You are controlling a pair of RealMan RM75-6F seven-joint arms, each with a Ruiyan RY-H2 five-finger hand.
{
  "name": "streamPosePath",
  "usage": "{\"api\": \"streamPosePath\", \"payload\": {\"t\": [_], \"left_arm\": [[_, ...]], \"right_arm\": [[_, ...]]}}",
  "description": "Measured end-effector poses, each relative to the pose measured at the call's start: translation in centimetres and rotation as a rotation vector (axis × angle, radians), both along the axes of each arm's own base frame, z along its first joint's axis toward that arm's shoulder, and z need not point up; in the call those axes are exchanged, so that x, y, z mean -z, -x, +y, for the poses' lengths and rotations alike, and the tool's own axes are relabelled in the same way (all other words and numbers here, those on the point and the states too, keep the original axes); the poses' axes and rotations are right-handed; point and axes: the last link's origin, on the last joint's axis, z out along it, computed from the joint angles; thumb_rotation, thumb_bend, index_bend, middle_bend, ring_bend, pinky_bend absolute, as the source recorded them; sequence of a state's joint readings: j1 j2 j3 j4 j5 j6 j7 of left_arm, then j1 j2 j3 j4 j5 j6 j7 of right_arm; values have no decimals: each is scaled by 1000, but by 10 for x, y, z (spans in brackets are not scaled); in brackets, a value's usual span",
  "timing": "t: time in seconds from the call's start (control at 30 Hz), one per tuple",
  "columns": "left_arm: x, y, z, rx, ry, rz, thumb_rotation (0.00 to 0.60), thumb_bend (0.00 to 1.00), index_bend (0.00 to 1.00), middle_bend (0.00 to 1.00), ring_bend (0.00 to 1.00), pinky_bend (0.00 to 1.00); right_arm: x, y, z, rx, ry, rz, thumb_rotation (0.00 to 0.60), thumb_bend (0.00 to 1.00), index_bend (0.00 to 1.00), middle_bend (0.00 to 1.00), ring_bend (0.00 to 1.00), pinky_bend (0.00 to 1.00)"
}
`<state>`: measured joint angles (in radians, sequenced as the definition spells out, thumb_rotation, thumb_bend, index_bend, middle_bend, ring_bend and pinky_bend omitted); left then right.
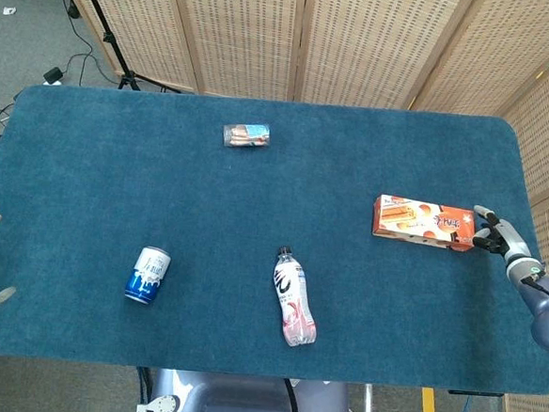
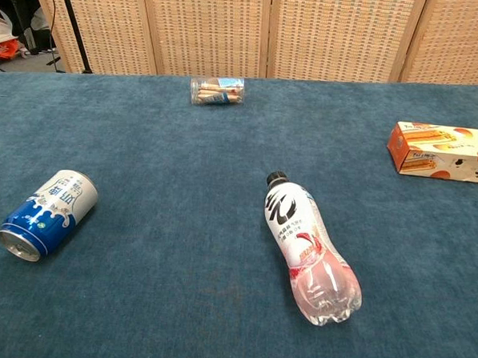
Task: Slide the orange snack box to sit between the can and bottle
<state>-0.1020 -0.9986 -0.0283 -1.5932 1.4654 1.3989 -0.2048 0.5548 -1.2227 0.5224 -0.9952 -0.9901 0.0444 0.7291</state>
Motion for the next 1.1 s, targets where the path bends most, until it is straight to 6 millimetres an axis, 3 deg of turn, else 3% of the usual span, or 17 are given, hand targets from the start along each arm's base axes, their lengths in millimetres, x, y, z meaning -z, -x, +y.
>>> {"api": "streamPosePath", "payload": {"t": [0.2,0.57,0.8,0.87,0.97,1.0,1.1], "left_arm": [[0,0,0,2,3,-2,600,0,0,0,0,0],[-2,2,0,-1,4,-9,600,0,0,0,0,0],[-5,4,0,-5,-3,-21,600,0,0,0,0,0],[-6,5,-1,-6,-5,-22,600,0,0,0,0,0],[-5,6,-1,-6,-3,-21,600,0,0,0,0,0],[-5,6,-1,-5,-2,-20,600,0,0,0,0,0],[-5,6,-1,-3,-2,-21,600,0,0,0,0,0]], "right_arm": [[9,-22,-2,-54,-32,-29,600,1000,3,54,0,46],[49,-79,0,-171,-107,-109,600,1000,3,58,0,47],[56,-106,-3,-233,-53,-128,600,996,3,18,0,46],[54,-110,-4,-255,-27,-113,600,801,2,0,0,28],[47,-111,-5,-309,14,-34,600,176,0,0,0,0],[44,-110,-5,-334,27,13,600,56,0,0,0,0],[35,-105,-1,-401,40,154,600,0,0,0,0,0]]}}
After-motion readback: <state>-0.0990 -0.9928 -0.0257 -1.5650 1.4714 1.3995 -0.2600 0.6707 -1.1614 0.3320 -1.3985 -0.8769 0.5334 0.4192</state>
